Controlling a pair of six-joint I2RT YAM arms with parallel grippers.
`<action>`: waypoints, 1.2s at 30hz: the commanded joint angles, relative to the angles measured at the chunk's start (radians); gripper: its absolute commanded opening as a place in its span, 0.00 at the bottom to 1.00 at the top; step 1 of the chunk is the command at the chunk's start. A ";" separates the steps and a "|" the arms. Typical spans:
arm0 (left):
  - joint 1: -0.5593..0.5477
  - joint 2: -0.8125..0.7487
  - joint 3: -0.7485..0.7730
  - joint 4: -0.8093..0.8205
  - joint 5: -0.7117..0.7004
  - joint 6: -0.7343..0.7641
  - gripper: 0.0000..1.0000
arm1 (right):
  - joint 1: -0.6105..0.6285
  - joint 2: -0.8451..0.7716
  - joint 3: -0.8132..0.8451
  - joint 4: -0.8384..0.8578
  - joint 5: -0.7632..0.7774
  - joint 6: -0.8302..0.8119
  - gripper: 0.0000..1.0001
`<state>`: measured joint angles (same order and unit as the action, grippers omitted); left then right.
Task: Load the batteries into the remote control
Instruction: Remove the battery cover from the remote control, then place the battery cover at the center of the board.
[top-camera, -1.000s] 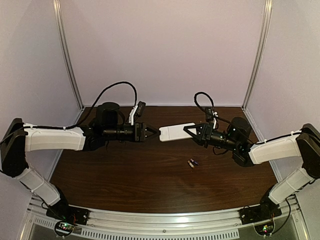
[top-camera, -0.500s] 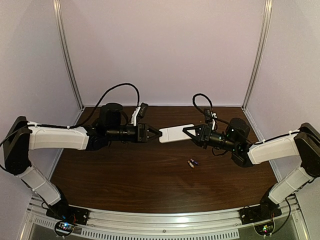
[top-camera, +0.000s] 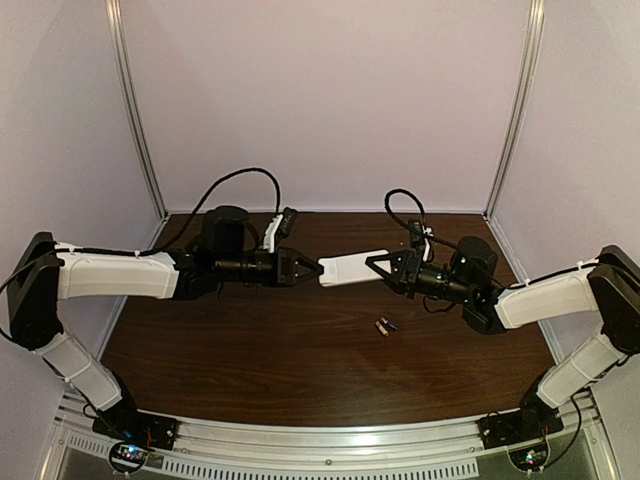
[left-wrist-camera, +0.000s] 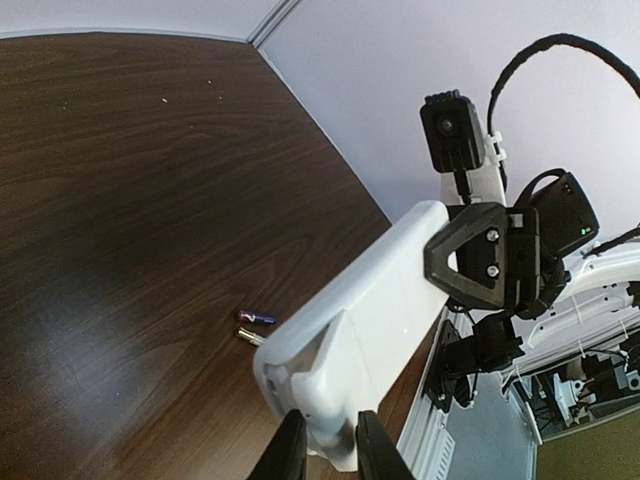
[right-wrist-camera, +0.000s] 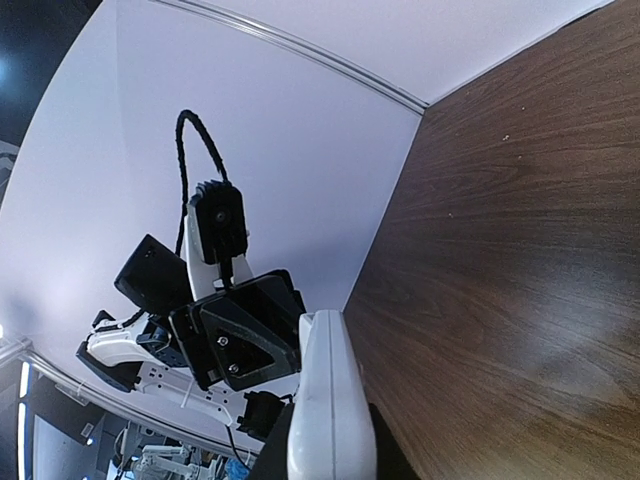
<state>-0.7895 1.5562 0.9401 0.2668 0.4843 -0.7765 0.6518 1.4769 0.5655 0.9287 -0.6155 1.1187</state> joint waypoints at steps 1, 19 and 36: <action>-0.025 0.004 0.034 0.022 0.007 0.014 0.18 | 0.008 -0.005 0.020 -0.053 0.044 -0.038 0.00; -0.034 0.046 0.062 -0.036 -0.038 0.018 0.07 | 0.012 -0.028 0.032 -0.090 0.038 -0.068 0.00; 0.073 -0.041 -0.138 0.148 0.040 -0.091 0.00 | -0.096 -0.148 -0.007 -0.336 0.152 -0.179 0.00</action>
<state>-0.7547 1.5070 0.8799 0.3031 0.4706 -0.8204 0.5957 1.3796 0.5705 0.6704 -0.5060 0.9981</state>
